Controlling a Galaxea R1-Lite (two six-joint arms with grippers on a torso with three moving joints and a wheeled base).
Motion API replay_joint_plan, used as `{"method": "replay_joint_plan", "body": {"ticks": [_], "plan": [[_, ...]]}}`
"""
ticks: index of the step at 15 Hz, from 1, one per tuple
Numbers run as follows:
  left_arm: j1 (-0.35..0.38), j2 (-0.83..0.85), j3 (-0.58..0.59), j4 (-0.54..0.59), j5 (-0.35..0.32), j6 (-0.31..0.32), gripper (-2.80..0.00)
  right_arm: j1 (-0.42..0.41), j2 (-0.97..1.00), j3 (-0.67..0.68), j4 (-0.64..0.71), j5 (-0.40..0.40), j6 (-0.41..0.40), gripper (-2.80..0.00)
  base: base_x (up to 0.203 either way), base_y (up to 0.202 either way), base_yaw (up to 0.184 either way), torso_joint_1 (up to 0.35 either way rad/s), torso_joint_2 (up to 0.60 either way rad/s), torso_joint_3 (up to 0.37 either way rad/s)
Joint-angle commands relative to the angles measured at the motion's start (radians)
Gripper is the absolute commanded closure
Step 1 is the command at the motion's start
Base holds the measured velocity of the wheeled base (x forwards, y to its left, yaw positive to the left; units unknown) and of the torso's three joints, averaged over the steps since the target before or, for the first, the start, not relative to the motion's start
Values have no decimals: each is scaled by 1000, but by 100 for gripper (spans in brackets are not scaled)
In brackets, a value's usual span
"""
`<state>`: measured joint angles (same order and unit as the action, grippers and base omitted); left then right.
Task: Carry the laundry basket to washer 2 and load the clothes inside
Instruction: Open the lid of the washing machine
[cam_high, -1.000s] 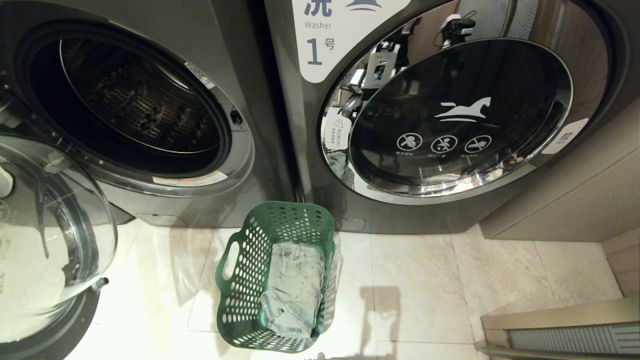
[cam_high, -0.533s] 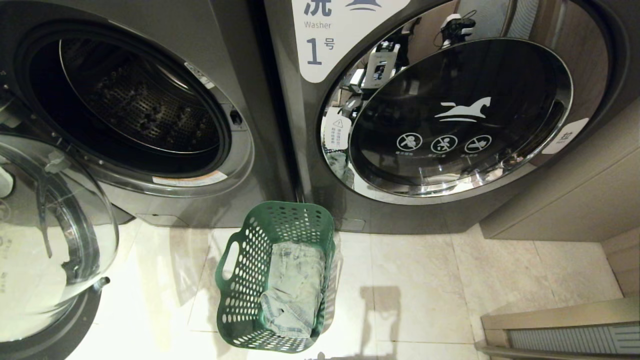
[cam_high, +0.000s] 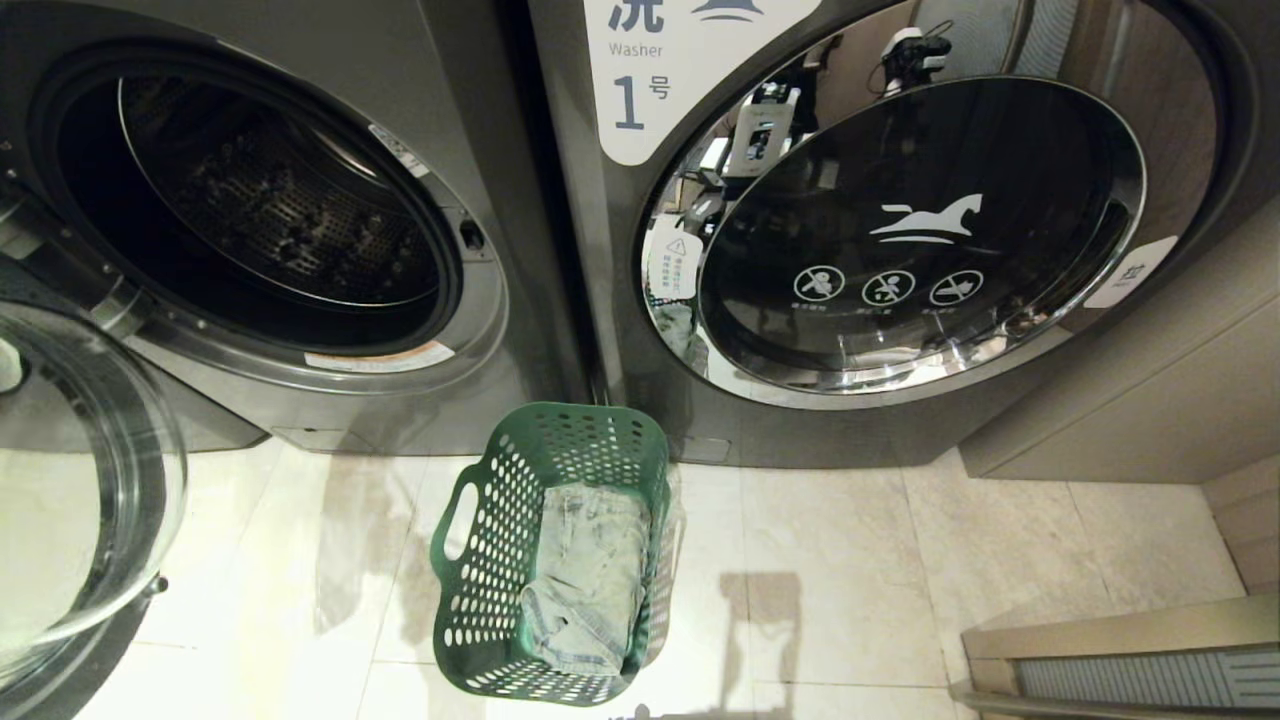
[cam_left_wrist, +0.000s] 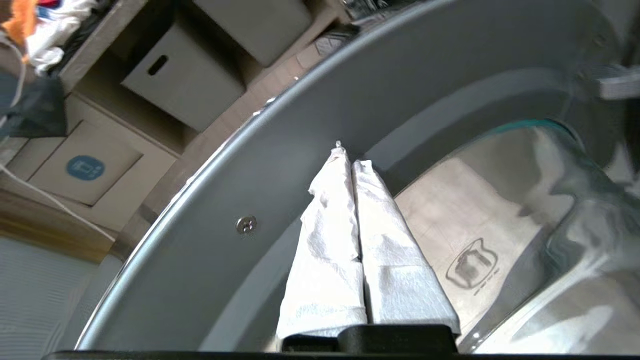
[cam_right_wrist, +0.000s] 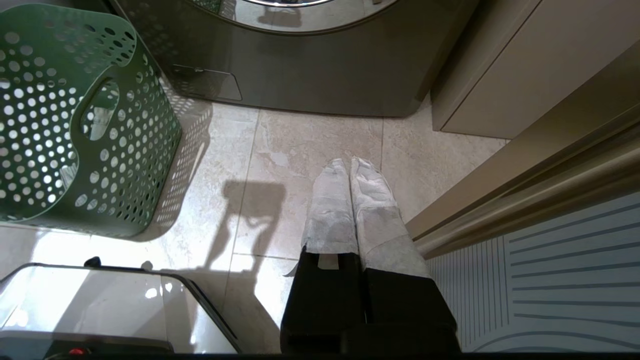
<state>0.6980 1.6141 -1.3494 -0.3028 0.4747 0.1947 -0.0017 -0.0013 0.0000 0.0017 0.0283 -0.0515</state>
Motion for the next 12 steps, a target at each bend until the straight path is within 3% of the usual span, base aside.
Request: {"method": "replay_joint_plan", "body": {"ticks": [1,6,8,12], "plan": [[24,23,-2,-14,1,2,0,0,1,0,0,1,-1,0,0,0,0,0,0,0],[35,16,-15,-84,-3,8,0,0,1,0,0,1,-1,0,0,0,0,0,0,0],[37,17,-80,-131,-10,8,0,0,1,0,0,1,-1,0,0,0,0,0,0,0],[170,151,-231,-169,-14,0,0,0,1,0,0,1,-1,0,0,0,0,0,0,0]]}}
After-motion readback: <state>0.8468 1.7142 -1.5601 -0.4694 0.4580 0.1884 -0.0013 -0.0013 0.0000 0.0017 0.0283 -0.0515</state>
